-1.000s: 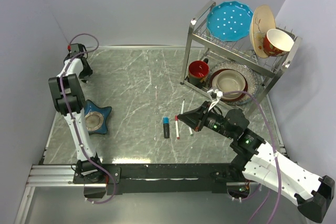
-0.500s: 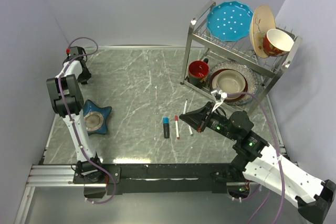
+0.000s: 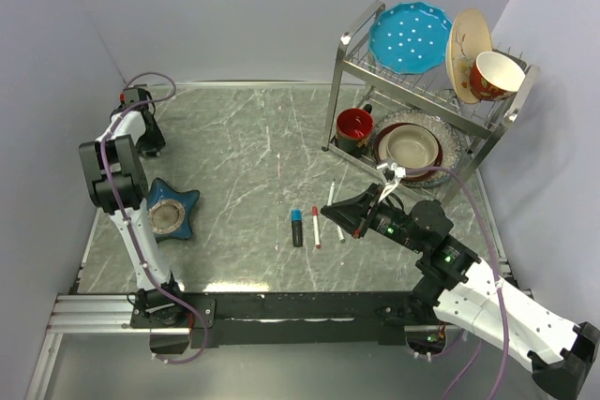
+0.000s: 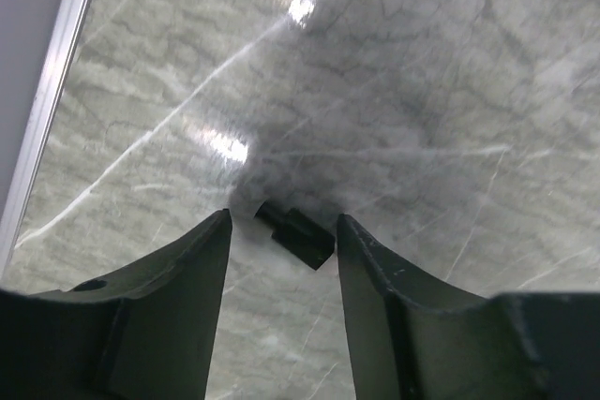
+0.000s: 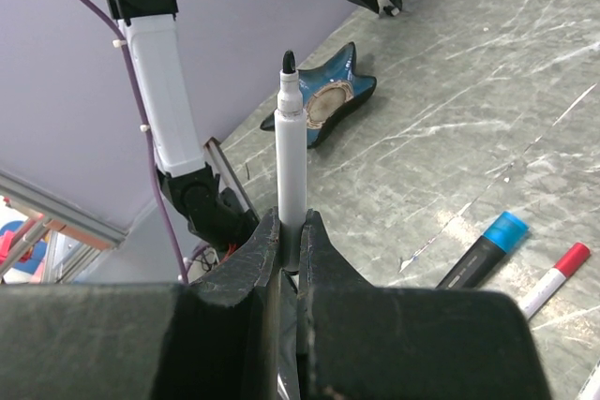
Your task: Insert the pens into the pen caps
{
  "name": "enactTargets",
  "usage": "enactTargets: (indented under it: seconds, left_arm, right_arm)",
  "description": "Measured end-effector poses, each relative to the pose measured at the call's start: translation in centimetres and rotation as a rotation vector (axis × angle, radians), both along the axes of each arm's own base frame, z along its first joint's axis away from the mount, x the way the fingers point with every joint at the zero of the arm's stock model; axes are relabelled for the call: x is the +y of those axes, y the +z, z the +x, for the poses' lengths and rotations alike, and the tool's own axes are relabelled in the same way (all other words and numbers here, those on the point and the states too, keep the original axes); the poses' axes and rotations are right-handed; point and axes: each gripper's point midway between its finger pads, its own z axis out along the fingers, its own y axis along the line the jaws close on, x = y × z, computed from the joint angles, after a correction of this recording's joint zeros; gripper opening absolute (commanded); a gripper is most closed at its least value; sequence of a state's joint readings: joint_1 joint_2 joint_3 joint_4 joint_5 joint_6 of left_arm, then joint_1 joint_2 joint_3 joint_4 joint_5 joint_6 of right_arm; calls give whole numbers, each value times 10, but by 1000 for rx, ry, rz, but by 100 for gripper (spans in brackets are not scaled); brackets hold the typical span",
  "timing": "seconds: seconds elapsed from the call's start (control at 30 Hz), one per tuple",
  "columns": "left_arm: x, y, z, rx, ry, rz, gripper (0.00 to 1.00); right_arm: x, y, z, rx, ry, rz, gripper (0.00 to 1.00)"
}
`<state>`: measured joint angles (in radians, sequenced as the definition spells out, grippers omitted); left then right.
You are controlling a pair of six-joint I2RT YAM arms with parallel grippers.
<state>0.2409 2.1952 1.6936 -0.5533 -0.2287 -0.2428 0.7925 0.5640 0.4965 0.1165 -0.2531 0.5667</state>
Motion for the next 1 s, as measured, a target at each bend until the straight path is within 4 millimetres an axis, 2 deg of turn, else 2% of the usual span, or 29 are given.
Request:
enactTargets:
  seconds: [0.17, 0.37, 0.53, 0.73, 0.9, 1.0]
  left_arm:
    - [-1, 0, -8, 23, -18, 5, 57]
    - [-3, 0, -10, 27, -25, -1, 49]
    - [-7, 2, -10, 31, -37, -26, 33]
    - [-15, 3, -7, 25, -58, -48, 3]
    - [-26, 3, -4, 31, -104, -50, 1]
    - [-41, 5, -1, 25, -143, -69, 1]
  right_arm:
    - [0, 1, -1, -2, 1, 2, 0]
    - [-1, -2, -1, -2, 2, 2, 0]
    - [-1, -1, -2, -4, 2, 3, 0]
    - [-2, -1, -2, -5, 2, 5, 0]
    - [-2, -1, -2, -5, 2, 5, 0]
    - [-2, -1, -3, -2, 1, 2, 0]
